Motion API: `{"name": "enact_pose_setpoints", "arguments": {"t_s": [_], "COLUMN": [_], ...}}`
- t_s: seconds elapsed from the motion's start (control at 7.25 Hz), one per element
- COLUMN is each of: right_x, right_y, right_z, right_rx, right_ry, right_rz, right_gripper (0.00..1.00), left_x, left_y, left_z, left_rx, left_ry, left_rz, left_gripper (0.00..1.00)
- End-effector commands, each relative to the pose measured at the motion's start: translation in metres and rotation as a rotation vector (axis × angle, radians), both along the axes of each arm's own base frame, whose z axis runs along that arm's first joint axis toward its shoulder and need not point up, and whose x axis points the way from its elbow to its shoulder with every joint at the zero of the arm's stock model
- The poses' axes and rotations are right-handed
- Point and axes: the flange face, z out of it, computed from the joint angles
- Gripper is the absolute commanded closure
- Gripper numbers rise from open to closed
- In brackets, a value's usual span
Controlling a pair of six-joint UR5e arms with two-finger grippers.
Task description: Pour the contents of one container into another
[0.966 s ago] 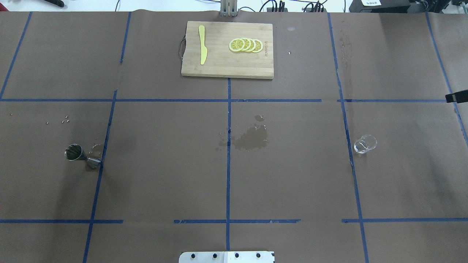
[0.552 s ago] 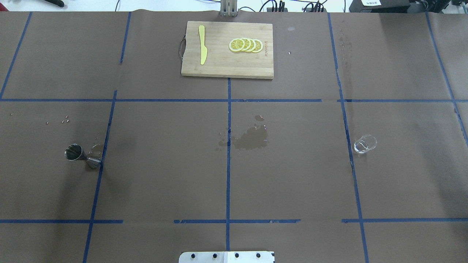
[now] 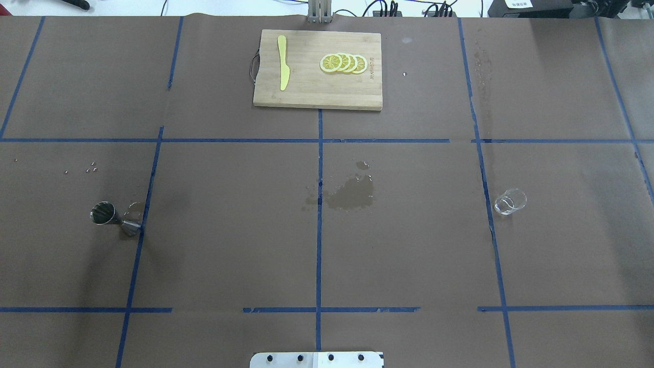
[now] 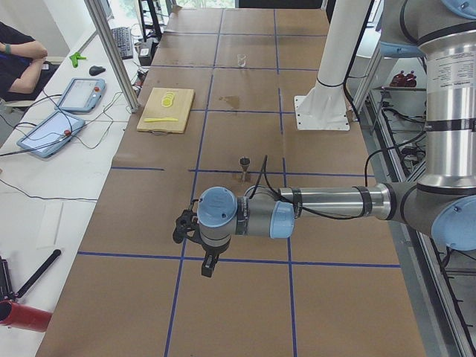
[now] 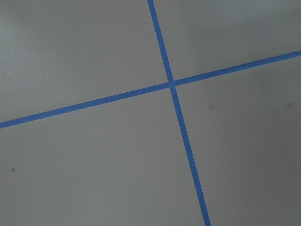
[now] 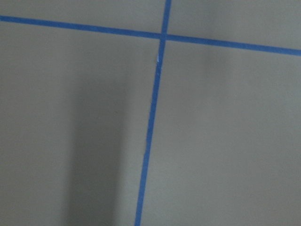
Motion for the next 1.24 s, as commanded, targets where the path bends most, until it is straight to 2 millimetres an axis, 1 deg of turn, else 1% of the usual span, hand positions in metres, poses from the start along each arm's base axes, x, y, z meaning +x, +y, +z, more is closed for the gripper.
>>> {"name": "enact_pose_setpoints", "arguments": {"t_s": [0.0, 0.14, 0.41, 0.55, 0.69, 0.83, 1.1], "right_x": [-0.003, -0.014, -0.023, -0.024, -0.024, -0.026, -0.026], "right_y": [0.008, 0.003, -0.002, -0.006, -0.006, -0.007, -0.007], "right_z": [0.016, 0.015, 0.012, 0.01, 0.009, 0.01, 0.011], "right_rx": [-0.034, -0.014, 0.004, 0.016, 0.021, 0.018, 0.016], "right_ry": [0.043, 0.052, 0.052, 0.052, 0.051, 0.053, 0.052], "right_rz": [-0.019, -0.046, -0.066, -0.071, -0.072, -0.074, -0.076], "right_gripper": [0.0, 0.0, 0.0, 0.0, 0.0, 0.0, 0.0], "left_x": [0.0, 0.0, 0.0, 0.001, 0.0, 0.0, 0.008], "left_y": [0.0, 0.002, 0.005, 0.006, 0.001, 0.004, -0.001], "left_z": [-0.002, 0.0, 0.005, 0.01, -0.002, 0.003, 0.001], "left_rx": [0.012, 0.013, -0.004, -0.012, 0.011, 0.0, -0.023], "left_ry": [-0.001, -0.001, 0.0, 0.002, -0.003, -0.004, 0.0], "left_rz": [0.004, 0.007, 0.006, 0.007, 0.007, 0.007, 0.0], "left_gripper": [0.0, 0.0, 0.0, 0.0, 0.0, 0.0, 0.0]}}
